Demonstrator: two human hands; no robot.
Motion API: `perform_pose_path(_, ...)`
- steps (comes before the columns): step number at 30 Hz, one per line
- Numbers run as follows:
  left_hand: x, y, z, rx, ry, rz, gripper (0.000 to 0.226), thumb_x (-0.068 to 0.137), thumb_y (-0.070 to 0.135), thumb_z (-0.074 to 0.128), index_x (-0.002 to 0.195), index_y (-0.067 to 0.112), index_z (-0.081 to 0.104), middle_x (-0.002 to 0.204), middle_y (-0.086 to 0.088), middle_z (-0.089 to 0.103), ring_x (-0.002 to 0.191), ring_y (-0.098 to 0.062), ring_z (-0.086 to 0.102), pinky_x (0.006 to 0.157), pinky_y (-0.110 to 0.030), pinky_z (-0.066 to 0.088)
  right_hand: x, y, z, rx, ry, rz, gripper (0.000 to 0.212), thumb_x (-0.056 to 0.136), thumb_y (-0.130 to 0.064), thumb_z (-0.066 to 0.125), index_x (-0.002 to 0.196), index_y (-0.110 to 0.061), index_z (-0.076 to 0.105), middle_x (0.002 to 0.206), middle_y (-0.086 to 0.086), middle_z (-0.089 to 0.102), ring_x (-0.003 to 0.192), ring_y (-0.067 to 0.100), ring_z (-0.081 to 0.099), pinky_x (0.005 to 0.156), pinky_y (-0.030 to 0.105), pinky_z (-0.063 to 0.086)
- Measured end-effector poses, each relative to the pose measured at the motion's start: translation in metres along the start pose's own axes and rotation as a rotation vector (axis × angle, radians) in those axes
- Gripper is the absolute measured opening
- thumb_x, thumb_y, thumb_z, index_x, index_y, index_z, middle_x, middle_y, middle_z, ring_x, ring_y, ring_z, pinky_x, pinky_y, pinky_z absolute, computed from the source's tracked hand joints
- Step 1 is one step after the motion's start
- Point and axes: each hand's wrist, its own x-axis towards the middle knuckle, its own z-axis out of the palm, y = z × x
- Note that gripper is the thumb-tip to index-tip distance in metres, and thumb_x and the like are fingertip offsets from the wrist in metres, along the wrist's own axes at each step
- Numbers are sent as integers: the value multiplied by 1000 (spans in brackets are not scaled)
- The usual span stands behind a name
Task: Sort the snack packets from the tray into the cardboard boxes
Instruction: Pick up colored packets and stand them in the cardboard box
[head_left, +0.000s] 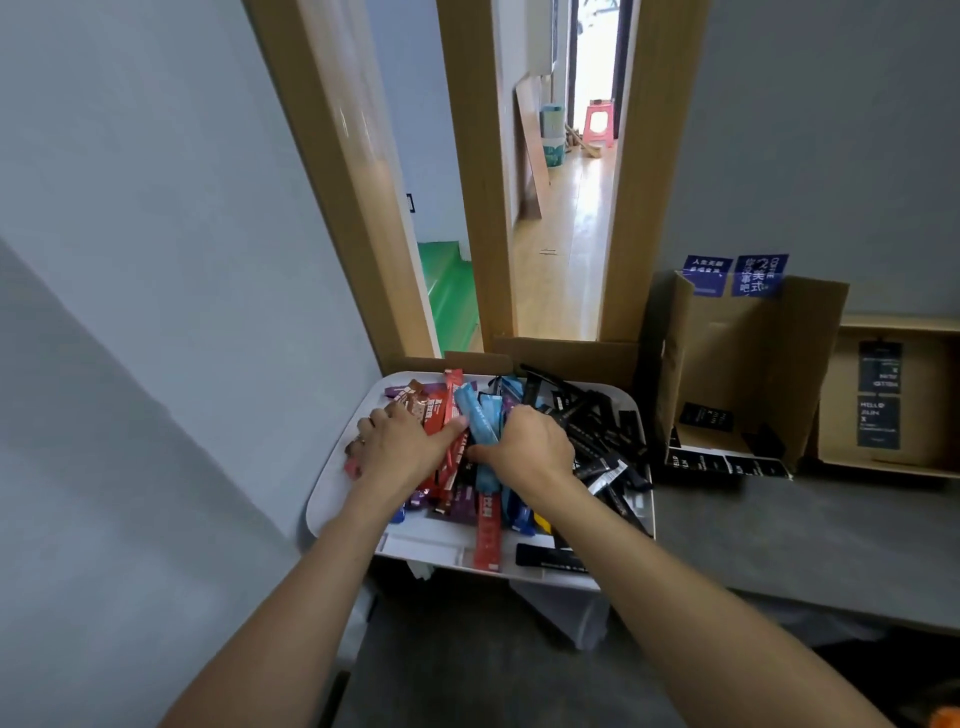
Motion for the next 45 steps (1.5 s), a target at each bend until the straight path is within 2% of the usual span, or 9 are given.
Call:
perform_pose_path(8,1,-2,0,-240,103,115,35,92,59,60,109,29,51,102,6,61,99,-20,62,93,-40,39,5,3,-10,243,43,-2,27,84,-31,83,104,-21,67,96,-4,69,87,17,70,74,37,62)
perform_pose_path(11,-3,0,-9,-452,117,128,33,95,51,63,114,26,52,95,9,61,85,-12,61,72,-28,42,6,6,-18,311,84,-22,26,87,-24,80,110,-22,69,99,-4,69,85,13,67,75,36,62)
perform_pose_path(19,-21,3,-41,-742,216,267,27,95,36,69,114,23,56,94,10,65,86,-11,68,73,-30,54,1,17,-29,683,159,-41,28,93,-23,74,119,-22,64,98,-10,66,82,8,67,68,31,62)
perform_pose_path(22,-28,7,-47,-842,244,317,27,95,34,68,116,23,55,99,9,67,90,-11,71,79,-33,60,-4,19,-32,943,43,29,26,96,-16,70,121,-20,62,109,0,67,88,11,67,62,25,56)
perform_pose_path(26,-39,13,-60,-921,269,350,13,99,23,63,110,23,57,93,7,69,81,-7,73,71,-28,63,-9,20,-38,1399,-79,174,24,98,-7,62,122,-10,62,113,12,69,105,26,72,95,49,59)
perform_pose_path(30,-50,18,-74,-951,216,395,10,99,18,63,103,26,58,93,2,71,80,-5,74,62,-16,58,-18,21,-53,1814,-232,250,29,99,-4,57,127,1,56,106,15,63,94,26,73,74,32,58)
perform_pose_path(34,-60,26,-81,-945,109,409,10,94,11,66,100,16,59,93,-7,73,81,-16,76,68,-27,62,-23,22,-64,1817,-305,218,40,97,-9,61,136,-4,58,102,11,65,75,16,70,55,24,51)
perform_pose_path(38,-66,35,-88,-995,41,378,19,92,21,73,107,17,62,96,-3,75,80,-15,77,67,-25,61,-37,38,-75,1702,-195,153,29,99,-12,62,127,-5,61,71,3,61,57,11,53,48,23,47)
perform_pose_path(45,-87,75,-83,-1049,-32,316,25,84,34,82,103,27,68,95,-1,78,82,-19,77,77,-33,60,-60,83,-89,1654,126,112,14,98,-5,66,106,-15,61,87,1,78,80,10,75,62,24,48)
